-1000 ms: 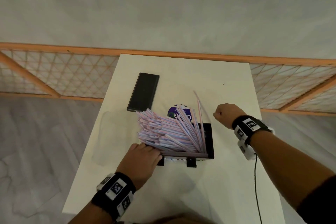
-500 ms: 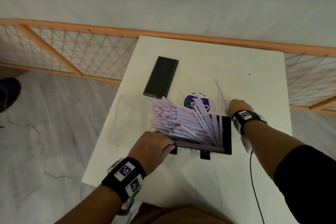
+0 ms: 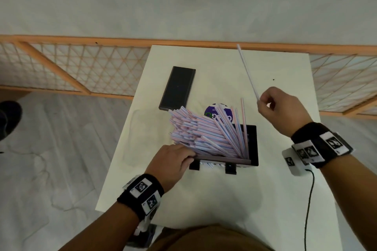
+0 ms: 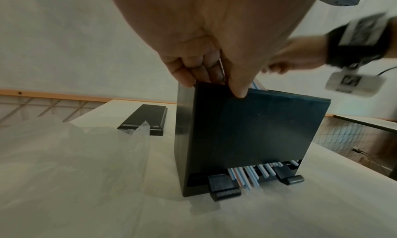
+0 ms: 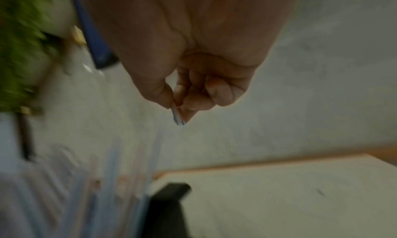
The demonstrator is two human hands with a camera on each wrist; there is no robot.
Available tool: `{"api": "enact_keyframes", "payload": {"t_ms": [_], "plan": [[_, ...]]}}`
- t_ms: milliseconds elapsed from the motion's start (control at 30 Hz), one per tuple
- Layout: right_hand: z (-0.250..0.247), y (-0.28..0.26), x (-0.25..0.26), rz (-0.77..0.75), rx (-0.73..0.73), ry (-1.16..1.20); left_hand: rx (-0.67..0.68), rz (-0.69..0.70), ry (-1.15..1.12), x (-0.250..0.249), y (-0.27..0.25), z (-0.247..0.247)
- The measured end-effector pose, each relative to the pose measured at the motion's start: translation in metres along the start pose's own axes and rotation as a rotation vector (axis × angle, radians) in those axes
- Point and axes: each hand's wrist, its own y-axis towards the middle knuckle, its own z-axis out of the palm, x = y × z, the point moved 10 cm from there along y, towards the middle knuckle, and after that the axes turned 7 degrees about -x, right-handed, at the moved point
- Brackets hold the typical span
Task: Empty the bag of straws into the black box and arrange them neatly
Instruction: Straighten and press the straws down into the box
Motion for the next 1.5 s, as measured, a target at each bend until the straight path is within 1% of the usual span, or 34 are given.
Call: {"api": "enact_keyframes", "payload": {"t_ms": [67, 100, 167, 233, 300, 333, 400, 467, 533, 700, 800, 867, 900, 967, 1033, 1100, 1200, 1300, 1333, 1400, 1500], "plan": [[-0.022, -0.025, 0.052, -0.158, 0.007, 0.054, -0.001, -0.008, -0.006, 0.001, 0.003, -0.002], [-0.023, -0.039, 0.073, -0.227, 0.045, 0.053, -0.005, -0.029, -0.029, 0.003, 0.003, -0.004], [-0.004, -0.068, 0.093, -0.328, 0.184, -0.021, -0.041, -0.113, -0.128, 0.010, 0.000, -0.010], [0.029, -0.093, 0.092, -0.390, 0.313, -0.161, -0.128, -0.268, -0.286, 0.022, -0.007, -0.020], [0.058, -0.111, 0.082, -0.438, 0.367, -0.267, -0.209, -0.438, -0.432, 0.036, -0.017, -0.027], [0.071, -0.117, 0.076, -0.440, 0.380, -0.302, -0.229, -0.491, -0.477, 0.041, -0.021, -0.028], [0.088, -0.124, 0.068, -0.429, 0.384, -0.340, -0.233, -0.526, -0.547, 0.044, -0.025, -0.029], [0.098, -0.127, 0.064, -0.426, 0.357, -0.363, -0.197, -0.517, -0.557, 0.044, -0.025, -0.028], [0.102, -0.129, 0.062, -0.413, 0.329, -0.397, -0.166, -0.501, -0.506, 0.044, -0.023, -0.026], [0.107, -0.132, 0.063, -0.379, 0.302, -0.397, -0.199, -0.363, -0.421, 0.033, -0.017, -0.034], [0.092, -0.126, 0.069, -0.361, 0.209, -0.349, -0.216, -0.265, -0.395, 0.023, -0.011, -0.042], [0.085, -0.122, 0.069, -0.353, 0.165, -0.354, -0.233, -0.244, -0.368, 0.025, -0.008, -0.045], [0.086, -0.121, 0.067, -0.348, 0.171, -0.374, -0.226, -0.238, -0.354, 0.026, -0.008, -0.044], [0.094, -0.122, 0.062, -0.339, 0.224, -0.400, -0.199, -0.198, -0.285, 0.025, -0.007, -0.038], [0.099, -0.124, 0.062, -0.318, 0.247, -0.350, -0.183, -0.150, -0.214, 0.020, -0.009, -0.035], [0.102, -0.125, 0.066, -0.302, 0.261, -0.294, -0.198, -0.135, -0.184, 0.016, -0.010, -0.038], [0.110, -0.125, 0.069, -0.276, 0.334, -0.250, -0.224, -0.212, -0.154, 0.020, -0.014, -0.041], [0.129, -0.127, 0.067, -0.245, 0.459, -0.257, -0.218, -0.335, -0.270, 0.033, -0.019, -0.036], [0.135, -0.126, 0.066, -0.243, 0.498, -0.276, -0.209, -0.351, -0.301, 0.035, -0.019, -0.033], [0.146, -0.124, 0.065, -0.260, 0.569, -0.337, -0.183, -0.345, -0.292, 0.034, -0.017, -0.030], [0.157, -0.117, 0.067, -0.278, 0.657, -0.449, -0.159, -0.273, -0.225, 0.027, -0.010, -0.025]]}}
